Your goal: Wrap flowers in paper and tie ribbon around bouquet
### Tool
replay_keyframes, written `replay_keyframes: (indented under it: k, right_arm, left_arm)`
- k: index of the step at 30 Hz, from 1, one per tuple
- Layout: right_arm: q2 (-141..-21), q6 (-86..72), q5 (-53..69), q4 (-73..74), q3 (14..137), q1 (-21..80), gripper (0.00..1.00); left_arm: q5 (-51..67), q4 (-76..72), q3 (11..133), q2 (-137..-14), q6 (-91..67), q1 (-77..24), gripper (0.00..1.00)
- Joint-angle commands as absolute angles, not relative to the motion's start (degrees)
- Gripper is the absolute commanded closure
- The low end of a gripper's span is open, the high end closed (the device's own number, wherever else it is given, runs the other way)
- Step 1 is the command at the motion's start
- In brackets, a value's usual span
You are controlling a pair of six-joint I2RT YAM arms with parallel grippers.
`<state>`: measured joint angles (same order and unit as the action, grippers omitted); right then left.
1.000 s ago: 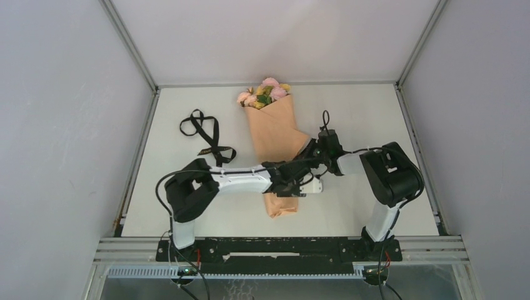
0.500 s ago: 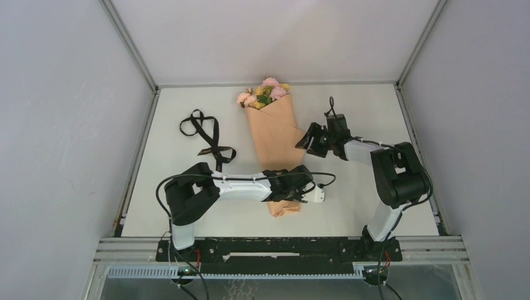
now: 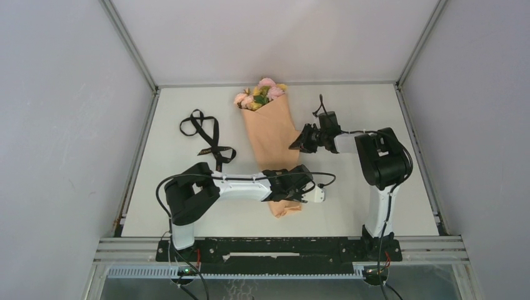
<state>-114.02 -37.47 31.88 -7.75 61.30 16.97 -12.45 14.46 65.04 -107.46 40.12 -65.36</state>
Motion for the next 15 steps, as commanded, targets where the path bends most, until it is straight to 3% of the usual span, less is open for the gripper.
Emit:
replay_keyframes:
  k: [1,4,9,12,15]
  right_arm:
    - [-116.59,-38.25,33.12,-6.07,60.56,17.5,0.98]
    - [-115.72,-39.61,34.44,-8.57,59.27,17.14,1.0]
    - [-113.14,-40.15,33.78,-9.93,57.11,17.07,1.0]
    - [-111.72,-40.2,33.4,-10.22,55.92,17.32,1.0]
    - [-110.83,-39.67,32.85,-9.41,55.8,17.85,1.0]
  left_arm:
    - [-9.84,19.88,63.68,-108.05,39.9,-64.04,0.44]
    - [-6.43,27.2,68.51,-104.16,36.07,-61.6,0.4]
    - [6.32,44.04,80.37,-96.09,28.83,-50.97,0.2]
    - [10.23,47.33,81.57,-92.16,26.11,-40.67,0.17]
    - [6.86,45.67,79.55,-90.85,24.3,-29.72,0.18]
